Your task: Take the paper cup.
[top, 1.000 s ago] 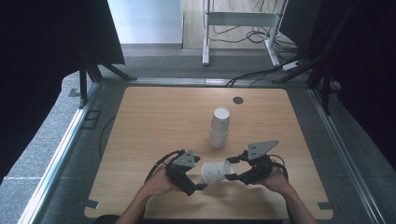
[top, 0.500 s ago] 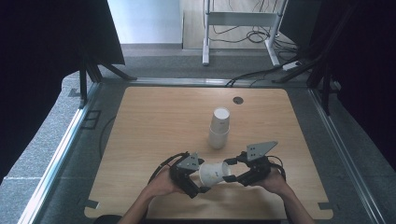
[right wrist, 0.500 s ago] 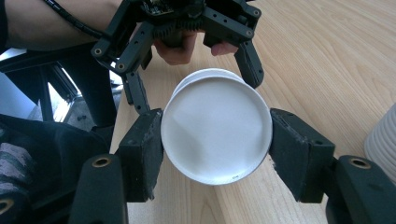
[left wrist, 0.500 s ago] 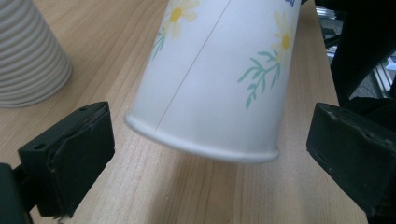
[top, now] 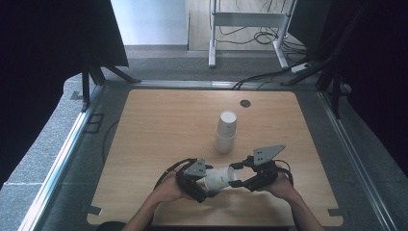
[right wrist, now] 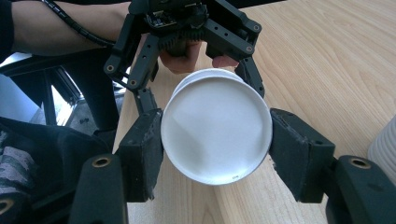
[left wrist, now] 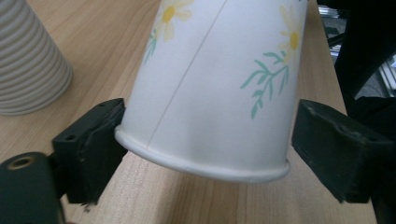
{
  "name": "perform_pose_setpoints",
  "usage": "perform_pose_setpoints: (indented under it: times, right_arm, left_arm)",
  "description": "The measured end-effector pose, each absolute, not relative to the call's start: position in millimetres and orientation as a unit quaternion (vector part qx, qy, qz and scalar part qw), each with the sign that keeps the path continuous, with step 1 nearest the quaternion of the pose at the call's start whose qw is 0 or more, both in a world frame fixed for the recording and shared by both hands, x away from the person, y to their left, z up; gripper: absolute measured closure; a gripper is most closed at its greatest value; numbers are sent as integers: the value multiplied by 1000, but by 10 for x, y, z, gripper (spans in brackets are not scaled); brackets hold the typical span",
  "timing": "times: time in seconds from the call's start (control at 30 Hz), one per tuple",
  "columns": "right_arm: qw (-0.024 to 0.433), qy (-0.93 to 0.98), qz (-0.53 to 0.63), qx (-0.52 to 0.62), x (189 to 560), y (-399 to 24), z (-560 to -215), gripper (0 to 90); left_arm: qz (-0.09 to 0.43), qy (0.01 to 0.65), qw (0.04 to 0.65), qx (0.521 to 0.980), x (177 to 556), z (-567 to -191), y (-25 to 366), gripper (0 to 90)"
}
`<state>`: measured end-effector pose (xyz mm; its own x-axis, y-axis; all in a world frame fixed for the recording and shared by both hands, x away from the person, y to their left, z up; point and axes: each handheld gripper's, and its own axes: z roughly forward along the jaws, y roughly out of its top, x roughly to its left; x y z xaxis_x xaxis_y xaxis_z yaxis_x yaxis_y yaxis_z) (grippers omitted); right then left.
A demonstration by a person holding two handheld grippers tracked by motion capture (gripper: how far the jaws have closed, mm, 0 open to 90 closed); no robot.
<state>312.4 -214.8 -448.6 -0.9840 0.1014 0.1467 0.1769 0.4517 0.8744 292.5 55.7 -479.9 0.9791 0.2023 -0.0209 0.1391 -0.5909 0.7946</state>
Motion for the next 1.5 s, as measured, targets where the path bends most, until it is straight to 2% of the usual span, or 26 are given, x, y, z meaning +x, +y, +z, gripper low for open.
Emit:
perform_pose_setpoints:
  times: [0.13,0.33,0.63,1.1,1.17,1.33,1.47,1.5]
  right_arm:
    - [40,-848,-523,-83,3128,-2171,-4485,377]
    - [42,-844,-528,-83,3135,-2192,-4481,377]
    - [54,-841,-532,-80,3148,-2234,-4488,376]
    - [58,-846,-524,-80,3154,-2235,-4498,371]
    - [59,-847,-522,-83,3156,-2234,-4499,364]
    - [52,-851,-514,-91,3153,-2239,-4465,273]
    - [42,-862,-496,-95,3138,-2247,-4410,236]
    - [28,-875,-474,-97,3126,-2234,-4376,217]
  left_arm:
    - [35,99,452,886,2933,-4794,580,187]
    - [36,100,461,881,2929,-4790,590,214]
    - [23,92,464,881,2920,-4794,600,321]
    - [26,84,443,892,2934,-4734,605,384]
    - [28,79,434,897,2935,-4711,605,393]
    - [33,69,404,912,2952,-4656,592,398]
    - [36,57,366,928,2988,-4607,571,397]
    - [38,52,349,935,2999,-4569,558,397]
